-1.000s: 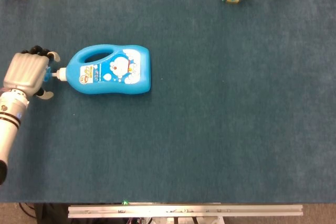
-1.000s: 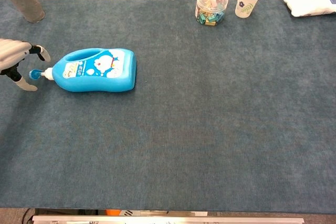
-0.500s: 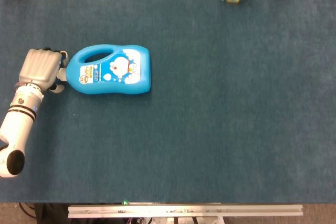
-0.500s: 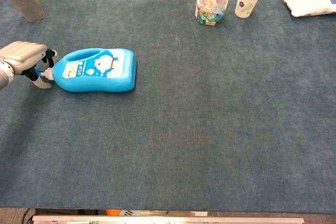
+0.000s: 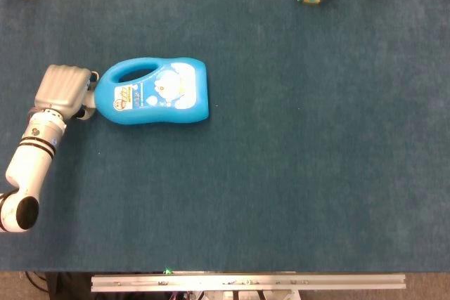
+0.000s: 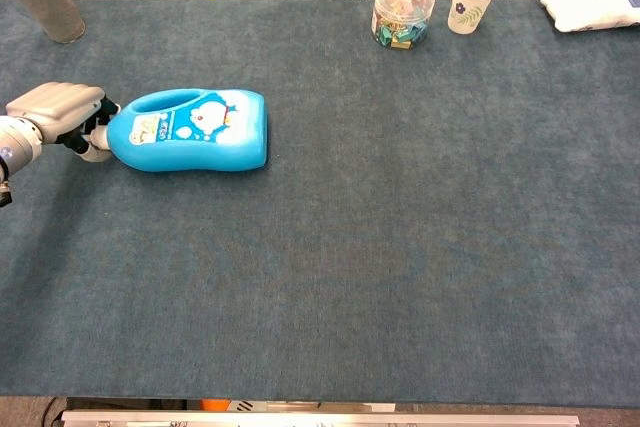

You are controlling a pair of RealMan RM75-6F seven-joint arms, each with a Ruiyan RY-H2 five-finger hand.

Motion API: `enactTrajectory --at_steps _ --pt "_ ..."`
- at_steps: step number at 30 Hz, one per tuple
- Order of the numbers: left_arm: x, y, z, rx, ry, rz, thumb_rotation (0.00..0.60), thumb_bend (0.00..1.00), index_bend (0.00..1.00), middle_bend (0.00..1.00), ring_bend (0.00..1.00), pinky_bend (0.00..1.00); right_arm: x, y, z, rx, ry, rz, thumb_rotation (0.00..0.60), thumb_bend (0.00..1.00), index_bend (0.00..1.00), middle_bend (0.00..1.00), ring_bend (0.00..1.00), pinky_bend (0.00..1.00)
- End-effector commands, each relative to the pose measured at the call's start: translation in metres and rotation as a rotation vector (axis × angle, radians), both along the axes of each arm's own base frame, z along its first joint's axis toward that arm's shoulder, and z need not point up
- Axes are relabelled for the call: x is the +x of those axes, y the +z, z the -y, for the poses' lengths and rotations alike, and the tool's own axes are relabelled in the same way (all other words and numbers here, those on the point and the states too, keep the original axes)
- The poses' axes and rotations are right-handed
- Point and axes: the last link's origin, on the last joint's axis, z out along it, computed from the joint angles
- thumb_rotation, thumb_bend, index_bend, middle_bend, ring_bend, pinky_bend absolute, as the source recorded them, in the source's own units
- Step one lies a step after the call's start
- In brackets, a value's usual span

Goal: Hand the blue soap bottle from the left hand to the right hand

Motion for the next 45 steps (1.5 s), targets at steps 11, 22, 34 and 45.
enactTrajectory --at_steps 11,22,34,45 --pt "0.013 0.023 0.0 0.008 -0.12 0.012 0.6 0.38 0.64 0.74 0.64 0.73 0.008 -0.004 0.005 0.034 0.026 -0.001 0.6 0.0 0.18 0.26 0.21 0.33" --pt "0.026 0.051 0.009 -0.006 -0.284 0.05 0.6 0.43 0.66 0.84 0.69 0.81 0.024 -0.014 0.013 0.074 0.074 0.0 0.6 0.0 0.18 0.26 0.21 0.33" --pt "0.046 0.082 0.01 0.028 -0.446 0.086 0.6 0.45 0.66 0.86 0.7 0.82 0.034 -0.023 0.02 0.128 0.106 0.013 0.6 0.0 0.18 0.26 0.21 0.33" --pt "0.058 0.096 0.011 0.063 -0.548 0.078 0.6 0.46 0.66 0.87 0.72 0.83 0.042 -0.026 0.025 0.147 0.132 0.026 0.6 0.0 0.18 0.26 0.21 0.33"
